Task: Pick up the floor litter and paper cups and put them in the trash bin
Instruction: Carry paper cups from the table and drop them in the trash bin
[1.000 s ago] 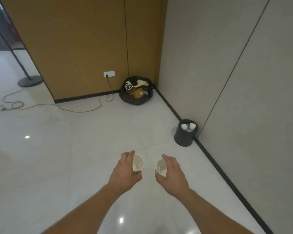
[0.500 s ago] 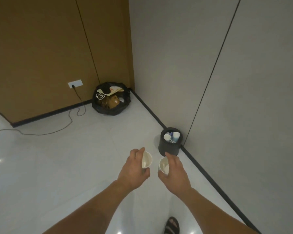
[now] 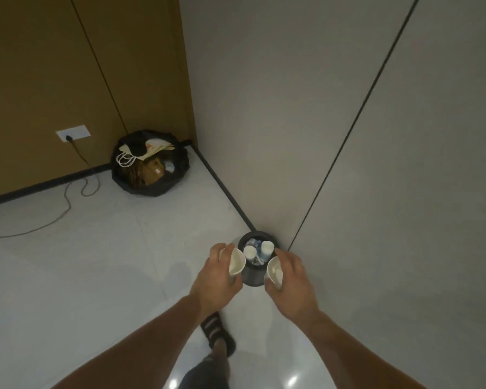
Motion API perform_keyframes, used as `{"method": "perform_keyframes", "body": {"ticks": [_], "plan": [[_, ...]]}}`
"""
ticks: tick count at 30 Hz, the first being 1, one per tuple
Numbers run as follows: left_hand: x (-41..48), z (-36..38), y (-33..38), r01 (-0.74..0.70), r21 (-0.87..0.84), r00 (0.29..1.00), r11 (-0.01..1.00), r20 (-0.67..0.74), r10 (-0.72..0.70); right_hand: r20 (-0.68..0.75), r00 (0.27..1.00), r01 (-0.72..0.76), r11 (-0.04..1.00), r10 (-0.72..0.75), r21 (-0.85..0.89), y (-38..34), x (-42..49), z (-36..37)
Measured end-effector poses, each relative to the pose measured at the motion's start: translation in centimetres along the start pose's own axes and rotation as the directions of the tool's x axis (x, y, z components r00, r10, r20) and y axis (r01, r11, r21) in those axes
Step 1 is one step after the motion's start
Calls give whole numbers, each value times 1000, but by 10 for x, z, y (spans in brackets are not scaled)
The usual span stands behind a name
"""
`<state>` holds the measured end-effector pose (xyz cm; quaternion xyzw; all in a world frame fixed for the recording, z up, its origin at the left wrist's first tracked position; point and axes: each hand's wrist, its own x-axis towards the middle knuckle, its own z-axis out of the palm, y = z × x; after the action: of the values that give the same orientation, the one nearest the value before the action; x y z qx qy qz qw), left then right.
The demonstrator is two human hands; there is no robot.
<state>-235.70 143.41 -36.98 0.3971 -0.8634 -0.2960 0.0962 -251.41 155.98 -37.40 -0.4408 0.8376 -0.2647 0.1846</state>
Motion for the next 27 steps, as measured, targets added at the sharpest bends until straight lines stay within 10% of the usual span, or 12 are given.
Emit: {"method": "perform_keyframes", "body": {"ticks": [15, 27], "plan": [[294, 86, -74, 97, -75, 974, 992, 213, -79, 119, 975, -176, 981, 186, -83, 94, 279, 69], [374, 332, -186, 273, -86, 936, 958, 255, -244, 261, 946, -163, 979, 190, -122, 293, 415, 262]]}}
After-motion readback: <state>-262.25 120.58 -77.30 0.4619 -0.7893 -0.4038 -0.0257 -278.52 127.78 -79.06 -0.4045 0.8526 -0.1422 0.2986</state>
